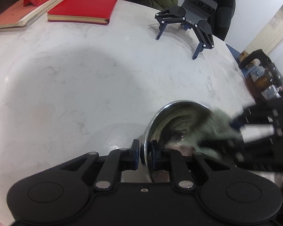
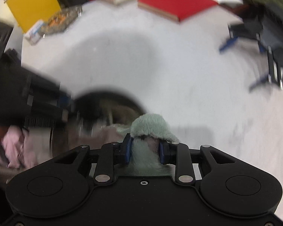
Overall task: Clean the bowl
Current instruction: 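Wipe the cloth in circles inside the bowl with the right gripper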
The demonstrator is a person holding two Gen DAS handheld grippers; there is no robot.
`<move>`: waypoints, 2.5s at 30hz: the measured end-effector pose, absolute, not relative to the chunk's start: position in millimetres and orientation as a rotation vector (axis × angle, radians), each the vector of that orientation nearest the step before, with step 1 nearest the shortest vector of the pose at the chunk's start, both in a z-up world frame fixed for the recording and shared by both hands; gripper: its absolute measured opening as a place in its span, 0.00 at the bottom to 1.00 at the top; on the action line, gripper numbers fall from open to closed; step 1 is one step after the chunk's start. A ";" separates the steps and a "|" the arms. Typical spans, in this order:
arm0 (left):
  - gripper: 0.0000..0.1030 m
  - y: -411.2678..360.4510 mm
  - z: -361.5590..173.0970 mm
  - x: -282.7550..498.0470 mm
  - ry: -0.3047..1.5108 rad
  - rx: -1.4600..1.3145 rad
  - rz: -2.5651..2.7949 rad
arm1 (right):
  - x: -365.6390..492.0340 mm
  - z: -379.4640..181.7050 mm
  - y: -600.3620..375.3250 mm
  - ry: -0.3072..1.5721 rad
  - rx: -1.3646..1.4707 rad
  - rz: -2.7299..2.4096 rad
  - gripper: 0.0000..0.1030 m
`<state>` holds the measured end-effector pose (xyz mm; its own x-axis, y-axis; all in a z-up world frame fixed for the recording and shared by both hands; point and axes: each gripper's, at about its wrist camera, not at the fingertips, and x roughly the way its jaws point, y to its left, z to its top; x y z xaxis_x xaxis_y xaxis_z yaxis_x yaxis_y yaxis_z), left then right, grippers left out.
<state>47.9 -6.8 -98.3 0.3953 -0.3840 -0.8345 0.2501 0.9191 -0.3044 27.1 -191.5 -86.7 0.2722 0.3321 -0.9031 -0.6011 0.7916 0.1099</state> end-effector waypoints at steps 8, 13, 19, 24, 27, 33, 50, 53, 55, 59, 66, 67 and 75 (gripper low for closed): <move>0.12 -7.2 -98.6 44.1 1.102 -0.104 -0.399 | 51.2 -76.8 -156.7 1.030 -0.344 0.667 0.26; 0.12 -4.3 -100.4 43.2 1.092 -0.138 -0.385 | 36.6 -88.9 -182.0 1.101 -0.273 0.636 0.26; 0.12 -4.7 -97.6 44.6 1.083 -0.151 -0.390 | 14.1 -87.3 -204.1 1.122 -0.141 0.589 0.26; 0.14 -12.5 -87.6 60.9 1.051 -0.120 -0.433 | 6.4 -79.8 -206.6 1.100 -0.115 0.548 0.28; 0.18 -19.3 -89.5 68.1 1.046 -0.102 -0.452 | 2.6 -80.0 -212.8 1.111 -0.061 0.523 0.29; 0.08 -12.0 -89.4 51.3 1.087 -0.100 -0.431 | 16.1 -84.3 -208.4 1.093 -0.086 0.536 0.26; 0.10 3.1 -91.2 55.4 1.067 -0.143 -0.399 | 54.9 -71.5 -145.2 0.986 -0.367 0.752 0.26; 0.09 18.0 -85.6 61.3 1.045 -0.176 -0.346 | 64.7 -67.9 -136.7 0.948 -0.379 0.775 0.26; 0.09 25.6 -84.4 65.5 1.042 -0.176 -0.308 | 71.7 -67.6 -128.6 0.929 -0.369 0.788 0.26; 0.10 29.7 -91.4 64.4 1.052 -0.168 -0.273 | 78.0 -74.7 -122.7 0.935 -0.346 0.785 0.26; 0.10 33.9 -92.8 57.9 1.034 -0.205 -0.259 | 55.0 -83.7 -158.3 1.032 -0.264 0.705 0.26; 0.10 33.9 -92.7 57.7 1.035 -0.200 -0.263 | 51.3 -83.7 -159.5 1.038 -0.261 0.707 0.26; 0.09 32.6 -92.6 56.5 1.056 -0.149 -0.290 | 72.0 -73.6 -126.6 0.950 -0.300 0.722 0.26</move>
